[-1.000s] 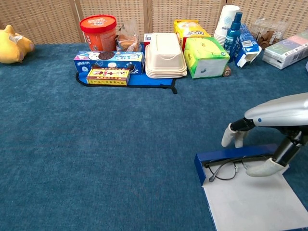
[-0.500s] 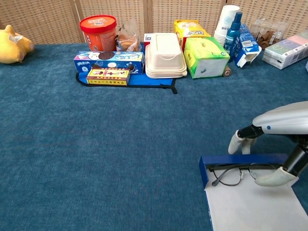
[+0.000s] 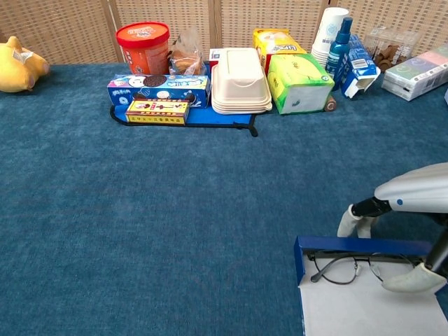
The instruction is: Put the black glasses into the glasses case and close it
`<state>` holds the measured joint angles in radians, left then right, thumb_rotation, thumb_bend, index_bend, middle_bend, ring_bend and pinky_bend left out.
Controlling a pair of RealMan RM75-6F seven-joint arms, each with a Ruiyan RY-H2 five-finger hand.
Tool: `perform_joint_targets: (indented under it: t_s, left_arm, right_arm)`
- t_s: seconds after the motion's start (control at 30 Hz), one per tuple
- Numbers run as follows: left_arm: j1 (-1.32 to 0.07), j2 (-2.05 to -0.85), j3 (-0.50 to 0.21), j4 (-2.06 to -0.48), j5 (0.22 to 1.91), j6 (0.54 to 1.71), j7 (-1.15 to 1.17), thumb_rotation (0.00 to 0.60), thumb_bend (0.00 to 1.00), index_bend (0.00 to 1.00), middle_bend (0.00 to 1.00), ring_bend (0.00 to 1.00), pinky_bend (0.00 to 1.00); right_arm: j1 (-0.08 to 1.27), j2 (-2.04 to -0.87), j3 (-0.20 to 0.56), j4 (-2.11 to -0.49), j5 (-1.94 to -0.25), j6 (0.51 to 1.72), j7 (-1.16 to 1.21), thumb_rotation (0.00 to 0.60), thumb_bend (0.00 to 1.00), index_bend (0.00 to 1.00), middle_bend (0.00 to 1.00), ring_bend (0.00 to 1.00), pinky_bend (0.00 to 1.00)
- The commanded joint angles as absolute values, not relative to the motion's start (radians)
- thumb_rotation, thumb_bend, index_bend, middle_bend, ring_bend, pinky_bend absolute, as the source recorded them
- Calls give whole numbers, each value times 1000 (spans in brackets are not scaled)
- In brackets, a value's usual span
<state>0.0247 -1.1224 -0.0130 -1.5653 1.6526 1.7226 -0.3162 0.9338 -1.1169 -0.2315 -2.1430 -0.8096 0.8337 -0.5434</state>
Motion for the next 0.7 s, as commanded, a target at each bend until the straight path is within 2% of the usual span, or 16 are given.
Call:
perform_joint_targets:
  t_s: [0.03, 0.7]
  left_arm:
    - [26, -1122, -12, -1566, 1654, 1725, -315, 600, 302, 273, 245, 126, 3]
    - [27, -1124, -12, -1560, 1654, 1724, -320, 600, 302, 273, 245, 126, 2]
  right_arm:
    - [933, -1124, -223, -2137, -824, 834, -543, 344, 275, 196, 298, 202, 165]
    - [928, -1139, -219, -2147, -843, 841, -554, 341, 276, 197, 298, 202, 165]
